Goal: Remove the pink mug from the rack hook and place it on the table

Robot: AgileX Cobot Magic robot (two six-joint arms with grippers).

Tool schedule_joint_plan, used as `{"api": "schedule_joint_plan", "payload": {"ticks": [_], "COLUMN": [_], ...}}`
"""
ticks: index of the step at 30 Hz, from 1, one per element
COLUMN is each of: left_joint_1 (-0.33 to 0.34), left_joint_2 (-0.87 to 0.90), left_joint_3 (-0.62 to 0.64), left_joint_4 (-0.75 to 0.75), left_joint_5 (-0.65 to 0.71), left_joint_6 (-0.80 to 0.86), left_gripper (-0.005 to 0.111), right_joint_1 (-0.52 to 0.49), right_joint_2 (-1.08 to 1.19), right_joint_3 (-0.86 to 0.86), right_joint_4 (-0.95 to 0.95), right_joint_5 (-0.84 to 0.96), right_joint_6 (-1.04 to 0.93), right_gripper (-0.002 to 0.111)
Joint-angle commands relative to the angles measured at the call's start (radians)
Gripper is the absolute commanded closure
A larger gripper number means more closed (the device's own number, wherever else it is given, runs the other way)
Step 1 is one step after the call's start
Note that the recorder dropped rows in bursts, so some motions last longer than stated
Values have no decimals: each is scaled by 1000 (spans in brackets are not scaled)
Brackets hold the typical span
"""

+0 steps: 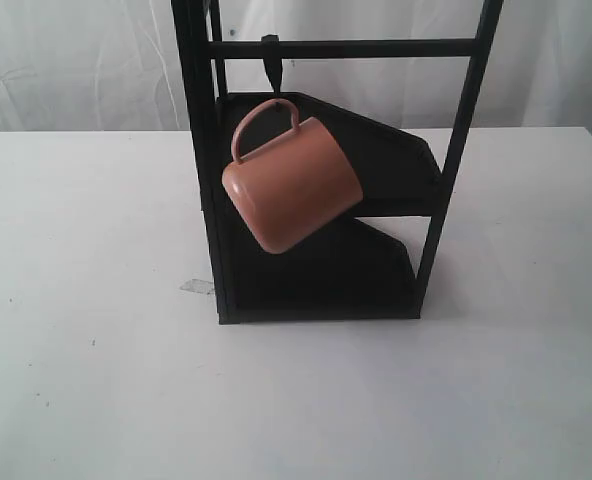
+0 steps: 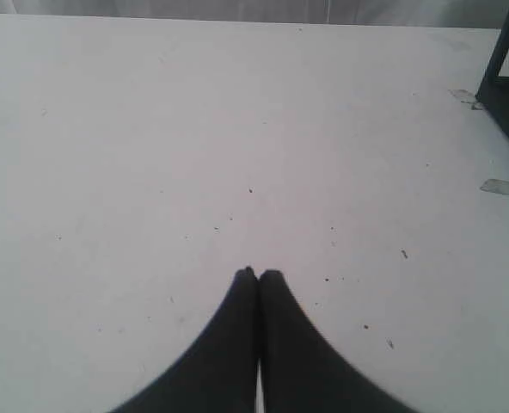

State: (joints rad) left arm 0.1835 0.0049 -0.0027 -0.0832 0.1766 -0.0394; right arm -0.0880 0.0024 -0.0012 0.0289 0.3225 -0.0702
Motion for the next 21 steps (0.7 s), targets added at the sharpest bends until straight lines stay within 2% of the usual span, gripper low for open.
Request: {"api": "schedule_joint_plan", "payload": {"ticks": [1,6,14,17,21], "left_joint_1": [4,4,4,4,4], "left_joint_2": [-5,-5,-5,-5,-5], "left_joint_3": [3,3,3,3,3], "left_joint_4": [-2,-2,-2,-2,-2], "left_joint_5": [4,4,4,4,4], "left_joint_6": [-6,-6,-6,-6,-6], "left_gripper": [107,107,107,107,107], "right_joint_1": [-1,-1,-1,-1,-1], "right_joint_2": [-2,-2,-2,-2,-2], "right_joint_3": [1,1,1,1,1], "right_joint_4": [1,-29,-29,-23,-18], "right_joint_5": [-9,-34,-265,-513,-692], "right_joint_6": [-1,-69,-84,-38,112], "right_gripper": [108,108,108,108,108]}}
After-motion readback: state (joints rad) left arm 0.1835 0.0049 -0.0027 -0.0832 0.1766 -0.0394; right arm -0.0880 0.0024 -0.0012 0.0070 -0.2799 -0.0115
